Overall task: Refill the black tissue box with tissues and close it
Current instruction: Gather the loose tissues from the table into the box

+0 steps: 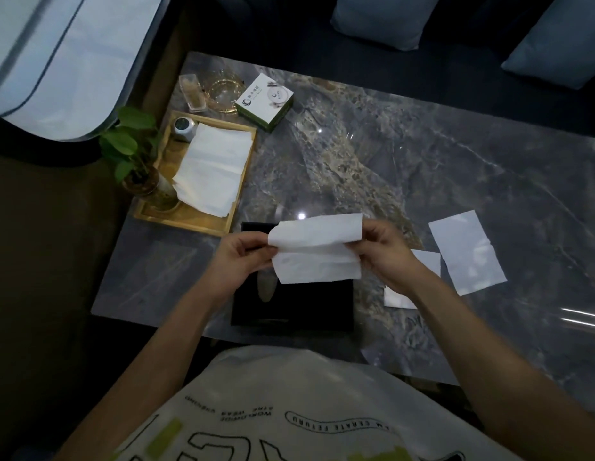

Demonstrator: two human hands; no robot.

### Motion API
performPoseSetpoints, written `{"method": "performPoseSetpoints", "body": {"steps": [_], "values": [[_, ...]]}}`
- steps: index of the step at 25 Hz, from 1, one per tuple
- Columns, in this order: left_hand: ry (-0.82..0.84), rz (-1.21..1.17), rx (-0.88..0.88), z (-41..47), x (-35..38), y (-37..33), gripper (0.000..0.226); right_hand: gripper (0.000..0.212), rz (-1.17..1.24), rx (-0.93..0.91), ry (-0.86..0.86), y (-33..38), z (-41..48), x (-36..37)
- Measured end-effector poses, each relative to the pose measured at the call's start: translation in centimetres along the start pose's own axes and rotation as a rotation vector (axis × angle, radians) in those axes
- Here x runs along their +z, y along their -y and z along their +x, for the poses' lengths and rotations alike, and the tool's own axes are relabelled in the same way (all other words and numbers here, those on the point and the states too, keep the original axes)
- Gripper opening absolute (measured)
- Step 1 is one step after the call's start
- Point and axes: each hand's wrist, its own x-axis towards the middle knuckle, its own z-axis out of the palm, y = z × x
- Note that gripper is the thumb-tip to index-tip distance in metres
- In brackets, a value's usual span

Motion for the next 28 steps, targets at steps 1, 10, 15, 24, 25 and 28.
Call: {"method": "performPoseSetpoints", "body": {"steps": [1,10,15,24,25,28], "values": [[0.007,0.014,0.035,-0.1,-0.5,-0.3,0.035,0.052,-0.032,-0.023,0.007,0.2,0.2,0.5],[-0.114,0.221,0.353,-0.1,-2.0,-0.4,0.038,0.04,-0.233,-0.145,-0.036,1.4,0.5,3.3],[-0.158,0.277,0.418,-0.4,-2.7,-0.4,0.039,0.04,-0.21,-0.172,-0.065,1.3,0.7,4.4],[-0.078,0.041,0.13,-0.7,-3.7,-1.0,0.04,0.019,0.008,0.037,-0.097,0.9,1.9,5.6],[-0.045,0.006,0.112,-0.7,-3.6,-1.0,0.036,0.015,-0.059,-0.004,-0.107,0.8,1.9,5.7],[0.013,0.13,0.197,-0.8,-3.5,-0.9,0.035,0.013,-0.236,-0.114,-0.042,0.2,1.6,6.0]]}}
